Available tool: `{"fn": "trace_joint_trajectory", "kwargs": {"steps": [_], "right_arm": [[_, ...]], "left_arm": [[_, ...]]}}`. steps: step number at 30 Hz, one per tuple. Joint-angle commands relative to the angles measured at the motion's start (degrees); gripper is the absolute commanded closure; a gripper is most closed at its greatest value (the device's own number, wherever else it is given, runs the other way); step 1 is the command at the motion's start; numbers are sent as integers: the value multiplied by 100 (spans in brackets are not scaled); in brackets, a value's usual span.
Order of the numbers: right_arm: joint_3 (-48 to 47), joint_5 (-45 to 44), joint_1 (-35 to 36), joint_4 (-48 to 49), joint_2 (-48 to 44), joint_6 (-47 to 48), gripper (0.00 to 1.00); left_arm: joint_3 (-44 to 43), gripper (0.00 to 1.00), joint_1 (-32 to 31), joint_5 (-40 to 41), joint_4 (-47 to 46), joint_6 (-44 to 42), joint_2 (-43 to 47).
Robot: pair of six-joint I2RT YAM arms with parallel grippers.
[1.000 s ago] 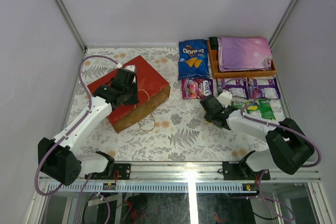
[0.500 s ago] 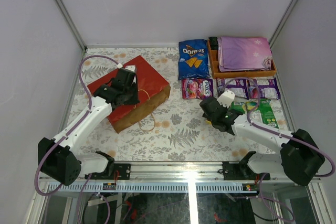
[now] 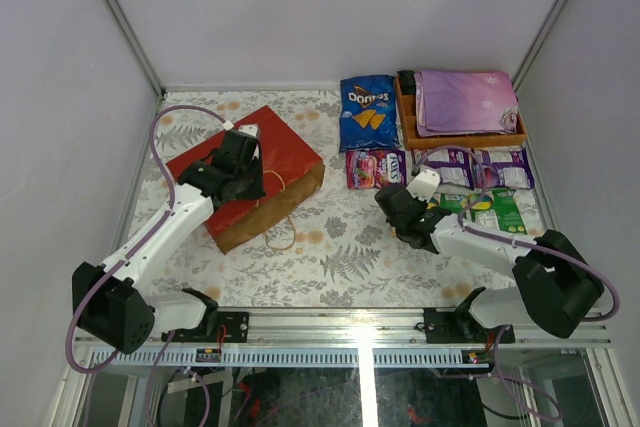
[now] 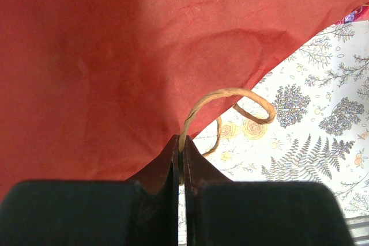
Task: Take the snacks out of the paper bag
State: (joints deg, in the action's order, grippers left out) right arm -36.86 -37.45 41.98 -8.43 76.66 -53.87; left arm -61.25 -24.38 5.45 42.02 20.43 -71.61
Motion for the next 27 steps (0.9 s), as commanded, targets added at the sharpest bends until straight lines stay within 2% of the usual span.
{"fn": "trace_joint_trajectory", "kwargs": {"steps": [1, 4, 7, 8, 9, 10, 11, 12, 14, 15, 17, 18, 20, 23, 25, 27], "right_arm": [[99, -125, -41, 340, 135, 16, 100], [98, -105, -45, 399, -11, 205, 100], [-42, 38, 9, 767, -442, 838, 98], [-87, 131, 72, 1010, -578, 1035, 87], [-34, 385, 132, 1497, -683, 1286, 64], [156, 1048, 150, 2264, -718, 1498, 36], [496, 1757, 153, 3861, -651, 1494, 16], [852, 2430, 149, 5280, -434, 1231, 2], [1187, 3230, 155, 7532, 504, 177, 1], [1097, 3915, 156, 8480, 1087, -207, 1], [731, 4473, 304, 10058, 2329, -971, 0], [525, 4461, 457, 10525, 2806, -1236, 0], [73, 4202, 829, 10500, 3314, -1303, 0], [-210, 3381, 1446, 9815, 3174, -494, 0], [-309, 2728, 1860, 8877, 2678, 354, 0], [-741, 1665, 2337, 7247, 1821, 1469, 0]], "left_arm": [[5, 100, -32, 83, -247, -118, 89], [-28, 100, -36, 134, -247, -103, 84], [-226, 100, -30, 326, -158, -62, 110], [-323, 100, -31, 396, -109, -28, 121], [-408, 100, -32, 457, -73, 3, 136], [-484, 100, -33, 492, -69, 49, 164], [-559, 100, -32, 526, -65, 94, 192], [-621, 100, -29, 578, -56, 142, 214], [-739, 100, -32, 670, -10, 243, 209], [-806, 100, -36, 696, 33, 288, 194], [-987, 100, -32, 706, 106, 369, 170], [-1073, 100, -32, 689, 138, 394, 164], [-1247, 100, -32, 663, 198, 430, 163], [-1477, 100, -31, 671, 293, 429, 172], [-1535, 100, -32, 753, 316, 413, 206], [-1545, 100, -29, 794, 316, 380, 236]]}}
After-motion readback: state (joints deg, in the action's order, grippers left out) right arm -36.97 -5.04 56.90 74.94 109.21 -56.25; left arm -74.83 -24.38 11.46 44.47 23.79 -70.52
